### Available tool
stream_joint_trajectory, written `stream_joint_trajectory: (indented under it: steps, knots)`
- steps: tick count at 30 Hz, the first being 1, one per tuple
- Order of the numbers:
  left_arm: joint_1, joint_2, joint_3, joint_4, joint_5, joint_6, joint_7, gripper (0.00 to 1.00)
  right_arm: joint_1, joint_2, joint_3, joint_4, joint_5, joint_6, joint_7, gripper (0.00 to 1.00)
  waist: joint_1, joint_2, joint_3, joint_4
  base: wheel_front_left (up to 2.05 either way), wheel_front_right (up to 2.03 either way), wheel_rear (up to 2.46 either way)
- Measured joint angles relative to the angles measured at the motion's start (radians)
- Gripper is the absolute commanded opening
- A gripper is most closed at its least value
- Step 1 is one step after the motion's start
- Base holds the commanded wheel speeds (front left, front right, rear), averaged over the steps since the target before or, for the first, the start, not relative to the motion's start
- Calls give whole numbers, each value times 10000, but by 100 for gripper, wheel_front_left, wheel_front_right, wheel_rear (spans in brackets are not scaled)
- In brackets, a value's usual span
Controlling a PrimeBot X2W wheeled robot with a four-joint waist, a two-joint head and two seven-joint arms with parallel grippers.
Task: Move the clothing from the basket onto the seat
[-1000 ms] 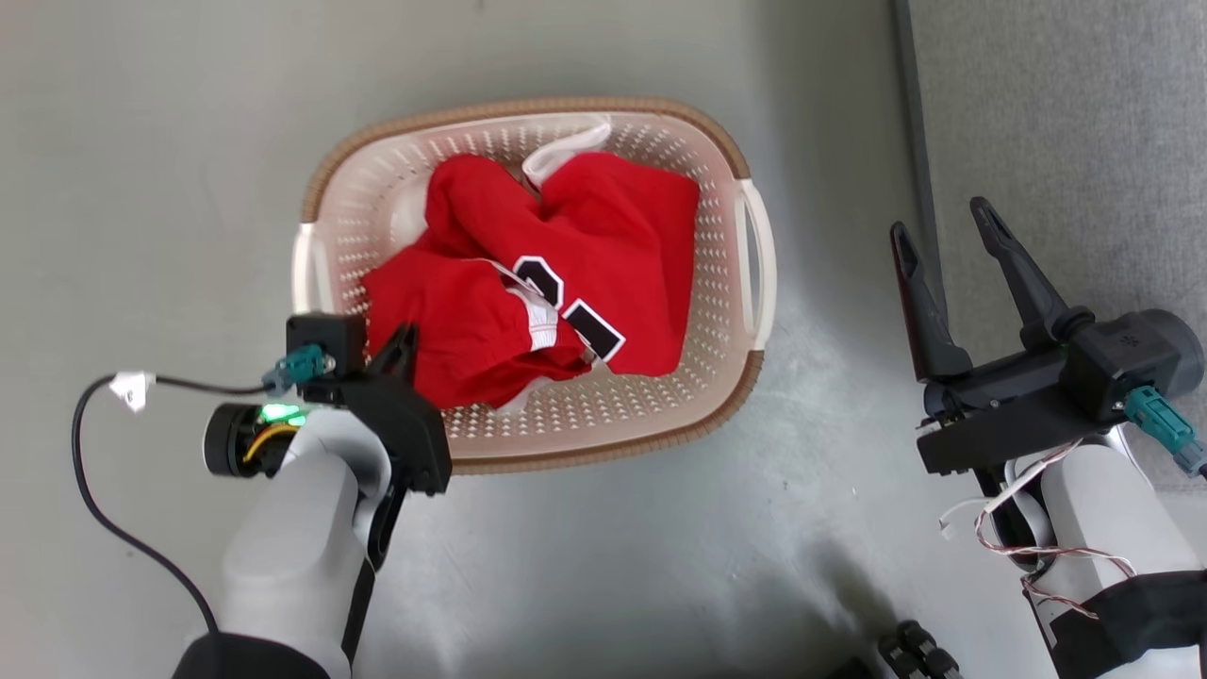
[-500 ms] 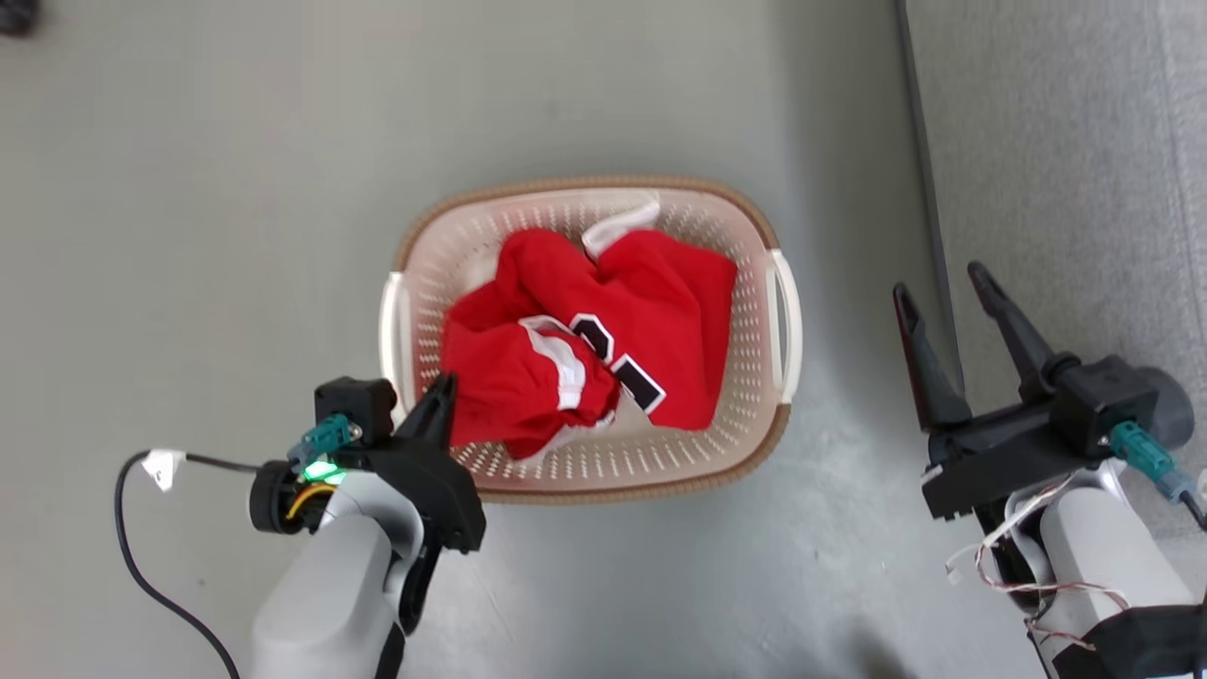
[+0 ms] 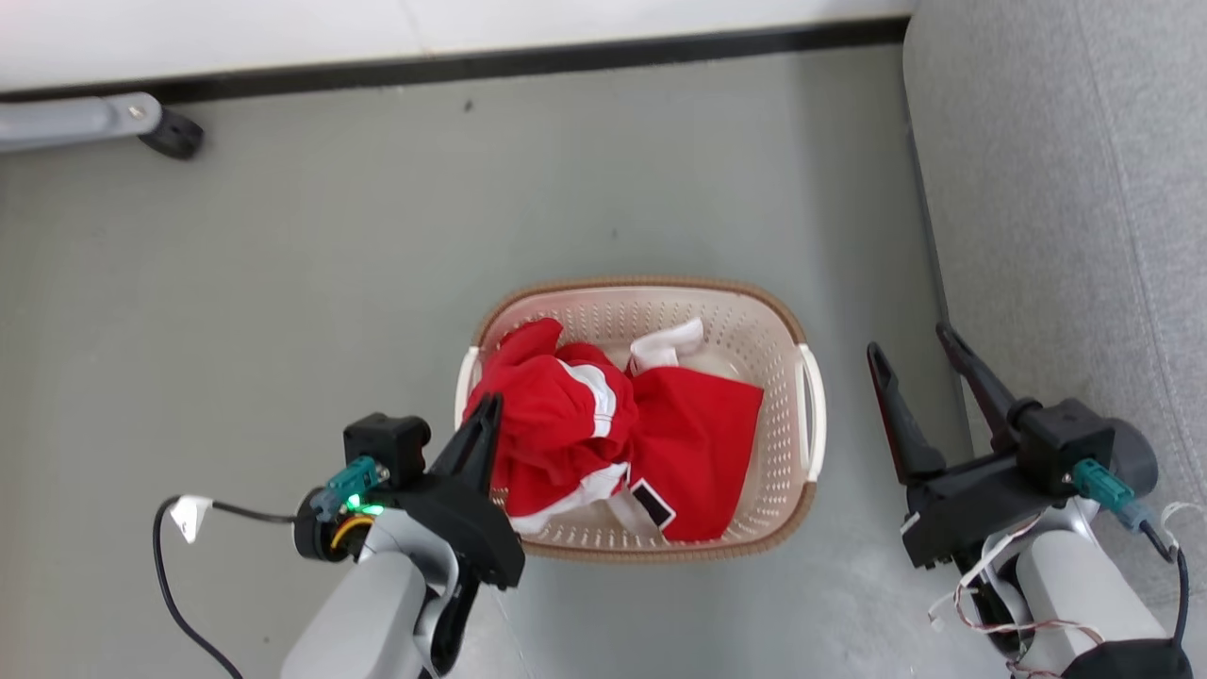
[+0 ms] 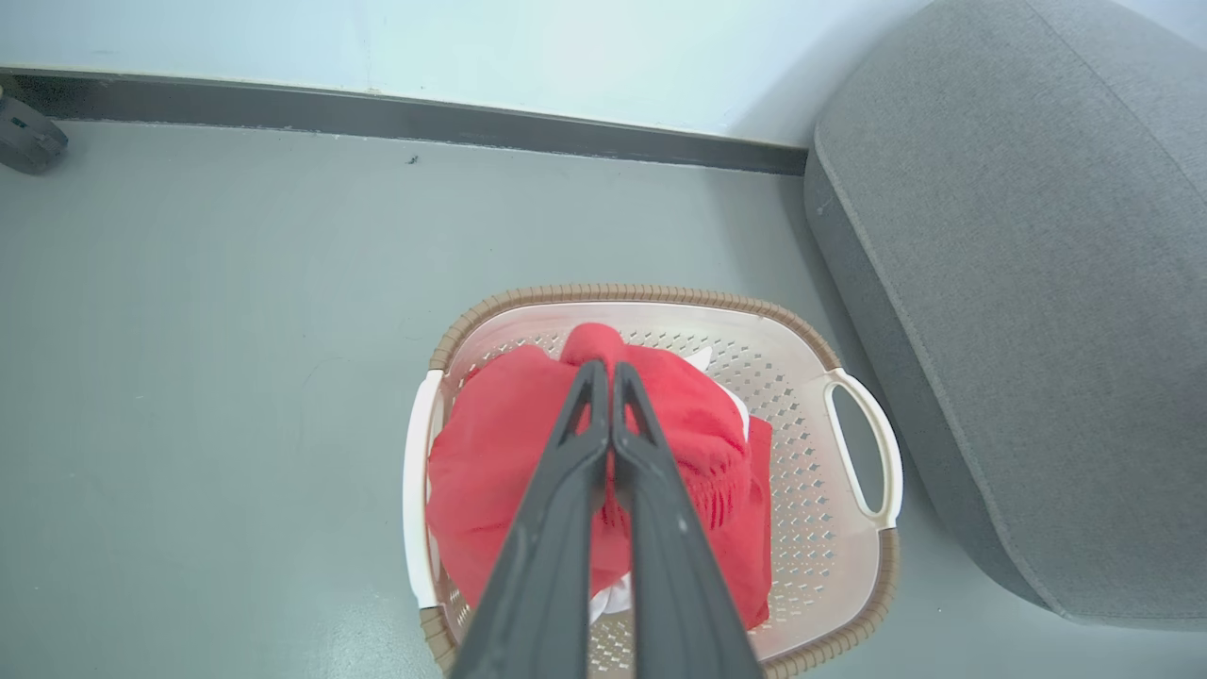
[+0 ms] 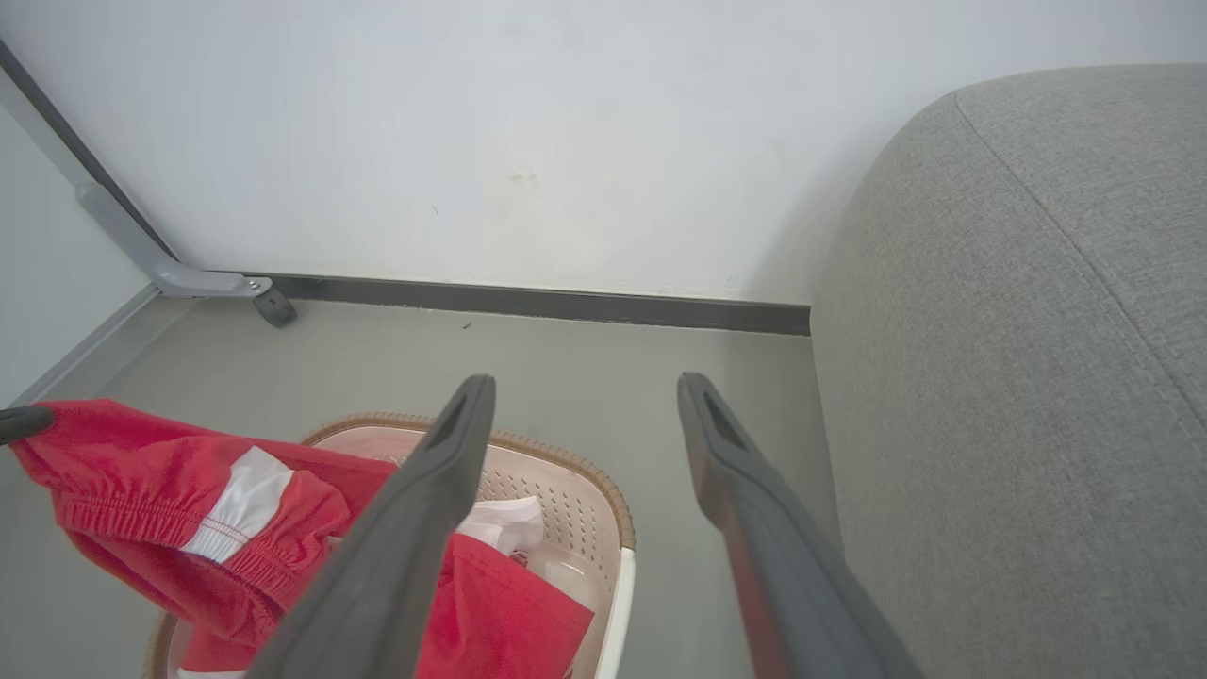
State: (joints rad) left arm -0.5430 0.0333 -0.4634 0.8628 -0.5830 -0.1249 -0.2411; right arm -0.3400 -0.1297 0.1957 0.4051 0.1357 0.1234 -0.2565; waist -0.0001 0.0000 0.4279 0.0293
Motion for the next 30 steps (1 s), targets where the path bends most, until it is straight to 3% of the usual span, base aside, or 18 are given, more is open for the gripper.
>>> stream_joint_trajectory:
  steps: [8,30]
  knots:
    - [1013,94,-261,-1172,-470,0,-29,0,456,4,414,244,150,0,0,100,-1,-1,-1179,309,0,0,0]
    - [3169,1258,-303,-4823,-807,0,-73,0,1720,190,2454,115,704,0,2,100,-1,-1,-4095,580,0,0,0]
